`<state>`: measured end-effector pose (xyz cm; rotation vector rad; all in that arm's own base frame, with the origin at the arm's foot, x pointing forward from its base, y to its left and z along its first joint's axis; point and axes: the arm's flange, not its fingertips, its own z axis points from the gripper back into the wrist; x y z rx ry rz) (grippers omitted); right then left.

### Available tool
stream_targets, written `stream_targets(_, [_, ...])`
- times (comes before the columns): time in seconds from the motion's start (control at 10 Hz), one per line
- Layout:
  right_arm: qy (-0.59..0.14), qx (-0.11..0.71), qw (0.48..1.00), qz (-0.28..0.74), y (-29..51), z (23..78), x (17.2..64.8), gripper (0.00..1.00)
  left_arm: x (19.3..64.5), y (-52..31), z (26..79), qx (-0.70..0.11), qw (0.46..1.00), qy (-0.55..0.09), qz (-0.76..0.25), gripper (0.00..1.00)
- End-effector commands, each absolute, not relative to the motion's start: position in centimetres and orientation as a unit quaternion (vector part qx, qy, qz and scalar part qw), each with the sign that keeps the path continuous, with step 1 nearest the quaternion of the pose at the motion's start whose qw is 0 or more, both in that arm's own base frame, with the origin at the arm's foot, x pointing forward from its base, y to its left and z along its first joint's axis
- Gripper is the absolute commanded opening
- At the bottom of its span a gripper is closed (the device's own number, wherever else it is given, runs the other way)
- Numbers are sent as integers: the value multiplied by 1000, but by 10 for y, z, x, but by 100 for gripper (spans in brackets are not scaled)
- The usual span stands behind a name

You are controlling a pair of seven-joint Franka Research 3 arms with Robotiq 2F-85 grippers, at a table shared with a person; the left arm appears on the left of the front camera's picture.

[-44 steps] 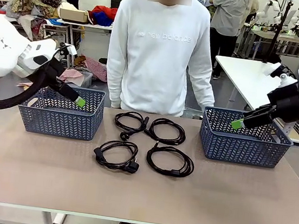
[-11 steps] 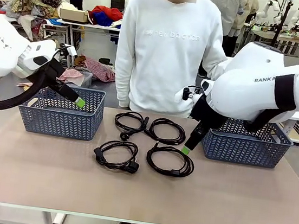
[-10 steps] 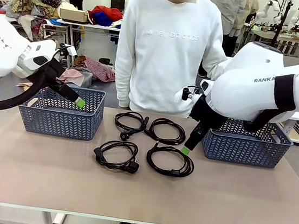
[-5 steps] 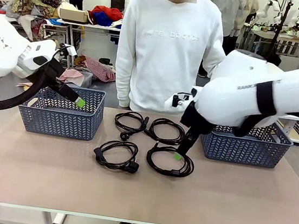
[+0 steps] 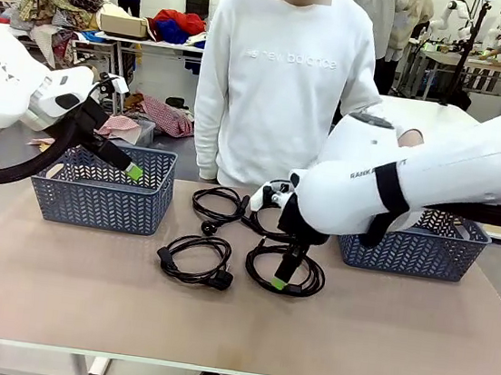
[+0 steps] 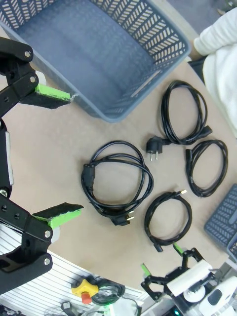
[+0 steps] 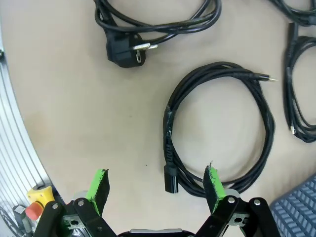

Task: Organize the cables according to human instructions.
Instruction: Pick up a bundle of cables and place it in the basket indicated by the human.

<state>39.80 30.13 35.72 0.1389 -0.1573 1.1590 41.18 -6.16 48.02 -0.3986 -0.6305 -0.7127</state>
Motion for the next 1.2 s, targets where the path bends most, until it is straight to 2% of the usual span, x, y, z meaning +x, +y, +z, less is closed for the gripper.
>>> stream_targets(0.0, [-68,48,823,561,310,347,411,100,413,-59,478,-201,862,-308,-348,100])
stream_targets(1.1, [-19,52,799,599,338,306,422,100,413,-59,478,-201,862,-308,-348,100])
